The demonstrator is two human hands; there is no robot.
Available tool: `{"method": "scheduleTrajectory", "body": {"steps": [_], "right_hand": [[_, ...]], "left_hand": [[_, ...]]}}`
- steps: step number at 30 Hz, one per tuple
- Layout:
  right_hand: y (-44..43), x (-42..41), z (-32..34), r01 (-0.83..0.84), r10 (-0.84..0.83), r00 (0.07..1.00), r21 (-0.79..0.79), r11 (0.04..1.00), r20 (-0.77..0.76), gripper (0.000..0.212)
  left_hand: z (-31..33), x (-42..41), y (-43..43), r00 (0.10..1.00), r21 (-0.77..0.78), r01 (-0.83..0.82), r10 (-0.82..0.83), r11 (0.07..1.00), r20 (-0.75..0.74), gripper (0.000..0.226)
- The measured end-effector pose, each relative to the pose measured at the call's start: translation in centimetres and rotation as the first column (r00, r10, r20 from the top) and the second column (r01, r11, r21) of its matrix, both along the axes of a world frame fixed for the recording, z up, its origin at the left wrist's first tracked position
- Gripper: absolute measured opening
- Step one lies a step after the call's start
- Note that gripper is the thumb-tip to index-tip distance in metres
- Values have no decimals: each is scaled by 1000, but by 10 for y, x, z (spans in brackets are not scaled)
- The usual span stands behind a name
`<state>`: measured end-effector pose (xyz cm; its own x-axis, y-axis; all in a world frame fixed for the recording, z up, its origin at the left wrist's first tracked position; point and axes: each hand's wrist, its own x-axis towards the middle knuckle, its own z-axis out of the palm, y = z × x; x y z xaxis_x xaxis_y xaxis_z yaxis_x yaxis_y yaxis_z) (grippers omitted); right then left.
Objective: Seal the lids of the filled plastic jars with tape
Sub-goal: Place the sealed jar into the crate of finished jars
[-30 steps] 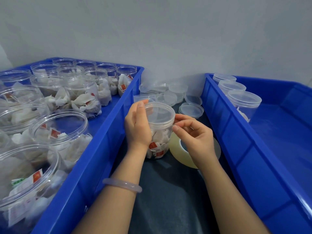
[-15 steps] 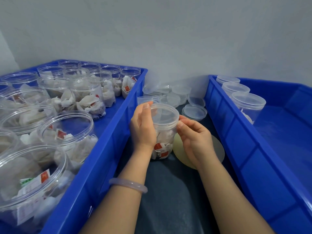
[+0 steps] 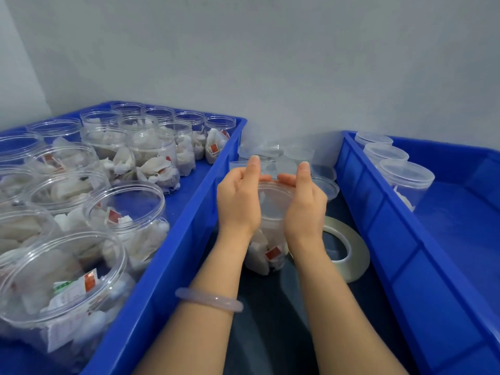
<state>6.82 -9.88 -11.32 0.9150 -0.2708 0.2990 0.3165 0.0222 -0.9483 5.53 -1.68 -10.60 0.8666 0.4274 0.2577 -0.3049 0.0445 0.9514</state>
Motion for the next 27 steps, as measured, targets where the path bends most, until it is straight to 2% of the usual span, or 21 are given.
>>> {"method": "scheduleTrajectory", "body": {"steps": [2,4,6,8,9,10,12,14,15,17,19,21,22,24,26,27], "right_hand": [[0,2,1,-21,21,1000,-10,1000,-13,40],[-3,1,6,-128,128,990,-5,992,-56,37],[-9,-1,7,-184,171,980,-139,973,-103,52],[-17,-5,10,-77,64,996,-236,969,-63,63],[-20,-10,12,-68,61,997,-176,982,-44,59],[-22,-14,13,-128,125,991,-70,989,-46,50],[-23,-21,12,-290,293,955,68,955,-41,40],[-23,-23,10,-348,347,937,50,936,29,41],[-22,-24,11,-355,354,935,58,933,37,38],[-22,-23,11,-333,332,943,70,940,24,40],[-20,-24,10,-247,245,969,49,968,45,24],[-19,-27,6,-93,86,991,65,994,100,21],[-20,-30,5,-77,70,993,73,994,98,28],[-24,-37,1,-221,219,973,16,975,79,45],[-27,-40,0,-320,323,945,-59,946,45,49],[-28,-39,0,-302,305,952,-69,951,35,41]], "left_hand": [[-1,0,-2,1000,-16,-13,13,1000,-18,29],[2,-4,0,992,-51,113,-116,992,-53,31],[5,-9,6,971,-51,212,-216,976,-101,48],[5,-12,7,980,11,141,-138,990,-144,51],[6,-13,6,987,54,63,-54,997,-152,50],[6,-14,4,990,77,34,-23,996,-139,48],[4,-17,1,980,4,181,-180,983,-82,45],[2,-19,2,938,10,347,-347,938,-14,38],[2,-19,1,939,41,343,-343,939,2,34],[-3,-17,-2,981,11,191,-191,982,18,36],[-2,-19,-7,996,-40,86,-85,996,26,39],[-4,-19,-7,989,-36,141,-139,989,54,39],[-6,-20,-4,970,-30,238,-236,971,61,39],[-6,-23,3,914,6,401,-401,916,58,42],[-9,-23,2,925,87,366,-372,927,80,40],[-10,-23,-2,947,96,294,-303,951,106,36]]}}
